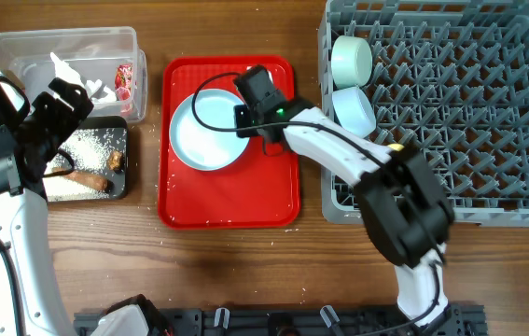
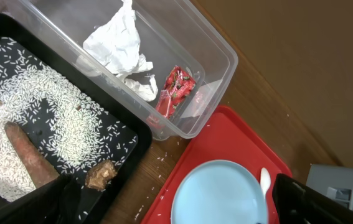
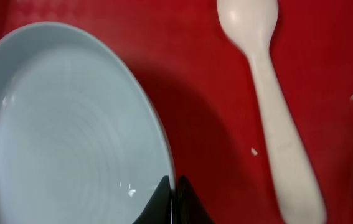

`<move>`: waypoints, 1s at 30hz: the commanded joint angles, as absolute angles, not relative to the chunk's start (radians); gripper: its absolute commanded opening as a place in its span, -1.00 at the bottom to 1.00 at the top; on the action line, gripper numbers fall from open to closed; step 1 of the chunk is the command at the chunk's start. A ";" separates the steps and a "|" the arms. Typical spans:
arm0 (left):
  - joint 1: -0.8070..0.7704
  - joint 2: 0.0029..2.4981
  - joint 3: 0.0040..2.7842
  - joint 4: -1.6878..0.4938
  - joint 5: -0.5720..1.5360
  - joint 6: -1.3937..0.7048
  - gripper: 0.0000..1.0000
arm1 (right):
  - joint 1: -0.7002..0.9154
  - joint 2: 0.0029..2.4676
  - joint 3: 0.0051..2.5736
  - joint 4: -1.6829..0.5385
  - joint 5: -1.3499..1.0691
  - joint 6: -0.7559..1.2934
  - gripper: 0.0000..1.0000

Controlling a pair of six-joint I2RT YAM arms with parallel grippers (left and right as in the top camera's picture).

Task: Sort waste into correct bins and load items into the dishwasher rack
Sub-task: 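Lift the light-blue plate and stand it upright in the rack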

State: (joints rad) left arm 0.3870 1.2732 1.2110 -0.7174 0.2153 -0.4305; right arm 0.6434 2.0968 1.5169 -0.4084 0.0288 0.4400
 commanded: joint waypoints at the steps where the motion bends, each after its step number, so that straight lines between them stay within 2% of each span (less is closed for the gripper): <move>1: 0.385 1.273 1.222 -0.715 0.227 -0.415 1.00 | 0.631 1.859 1.541 -0.422 0.033 0.244 -0.91; 3: 0.385 1.273 1.222 -0.715 0.227 -0.415 1.00 | 0.617 1.743 1.541 -0.442 0.070 0.200 -0.91; 6: 0.385 1.273 1.222 -0.715 0.227 -0.415 1.00 | 0.584 1.575 1.541 -0.500 0.308 0.122 -0.91; 12: 0.385 1.273 1.222 -0.715 0.228 -0.415 1.00 | 0.460 1.443 1.541 -0.619 0.698 -0.102 -0.91; 18: 0.385 1.273 1.222 -0.715 0.227 -0.415 1.00 | 0.266 1.481 1.525 -0.657 0.707 -0.244 -0.91; 22: 0.385 1.273 1.222 -0.715 0.227 -0.415 1.00 | 0.169 1.551 1.524 -0.628 0.706 -0.433 -0.91; 27: 0.385 1.273 1.222 -0.715 0.227 -0.415 1.00 | 0.128 1.670 1.524 -0.572 0.717 -0.632 -0.92; 30: 0.385 1.273 1.222 -0.715 0.227 -0.415 1.00 | 0.123 1.754 1.524 -0.516 0.752 -0.642 -0.91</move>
